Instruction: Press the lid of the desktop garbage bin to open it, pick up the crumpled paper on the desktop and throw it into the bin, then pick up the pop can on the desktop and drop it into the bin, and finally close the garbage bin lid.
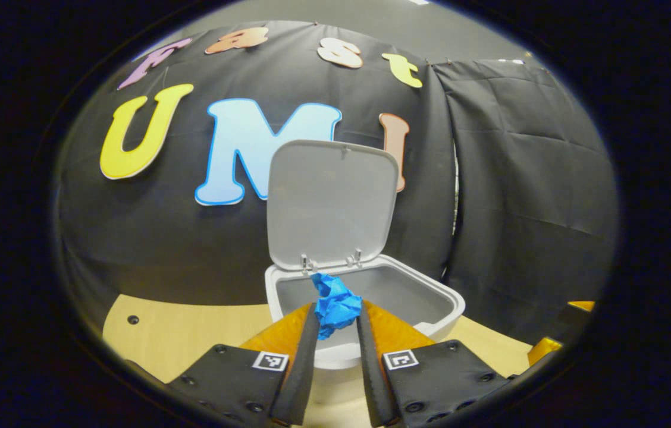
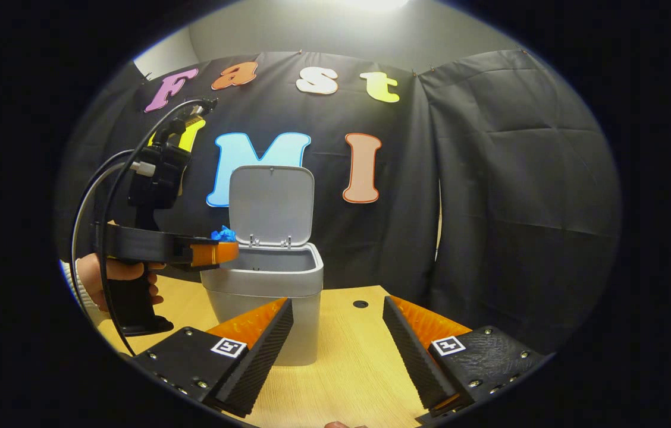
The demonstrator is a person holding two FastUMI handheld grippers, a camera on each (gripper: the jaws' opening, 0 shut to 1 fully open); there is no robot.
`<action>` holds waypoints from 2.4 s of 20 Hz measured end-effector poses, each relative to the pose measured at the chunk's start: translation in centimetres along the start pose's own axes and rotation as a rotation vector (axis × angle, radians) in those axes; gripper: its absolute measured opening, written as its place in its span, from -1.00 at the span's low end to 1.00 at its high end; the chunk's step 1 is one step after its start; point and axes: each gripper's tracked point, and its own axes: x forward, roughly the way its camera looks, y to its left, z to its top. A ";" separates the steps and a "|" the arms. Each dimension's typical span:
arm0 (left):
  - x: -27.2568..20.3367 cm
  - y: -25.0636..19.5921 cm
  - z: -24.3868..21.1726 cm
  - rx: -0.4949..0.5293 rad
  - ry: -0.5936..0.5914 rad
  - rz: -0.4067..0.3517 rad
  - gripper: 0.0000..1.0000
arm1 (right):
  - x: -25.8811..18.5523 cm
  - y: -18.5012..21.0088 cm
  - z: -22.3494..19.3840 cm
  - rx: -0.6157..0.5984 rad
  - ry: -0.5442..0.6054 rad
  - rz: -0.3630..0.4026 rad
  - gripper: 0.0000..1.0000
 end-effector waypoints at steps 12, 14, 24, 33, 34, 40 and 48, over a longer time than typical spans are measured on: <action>-4.0 1.2 1.6 -0.019 -0.071 0.046 0.91 | -1.3 1.8 0.5 -0.008 -0.014 0.069 0.95; -5.8 1.9 2.0 -0.011 -0.097 0.068 0.92 | -1.6 2.8 0.6 -0.006 -0.021 0.104 0.94; -16.8 6.3 4.3 0.017 -0.221 0.198 0.91 | -4.6 9.1 0.0 -0.006 -0.001 0.270 0.94; -23.2 11.2 2.6 0.018 -0.236 0.242 0.92 | -6.4 14.7 -3.1 -0.006 0.105 0.324 0.95; -23.8 11.6 2.4 0.022 -0.233 0.244 0.92 | -6.5 15.4 -3.8 -0.005 0.133 0.330 0.95; -26.8 13.5 1.6 0.053 -0.235 0.269 0.92 | -7.0 18.8 -7.6 -0.021 0.277 0.406 0.95; -27.9 14.0 0.2 0.028 -0.222 0.315 0.92 | -6.1 21.1 -13.7 -0.056 0.499 0.528 0.96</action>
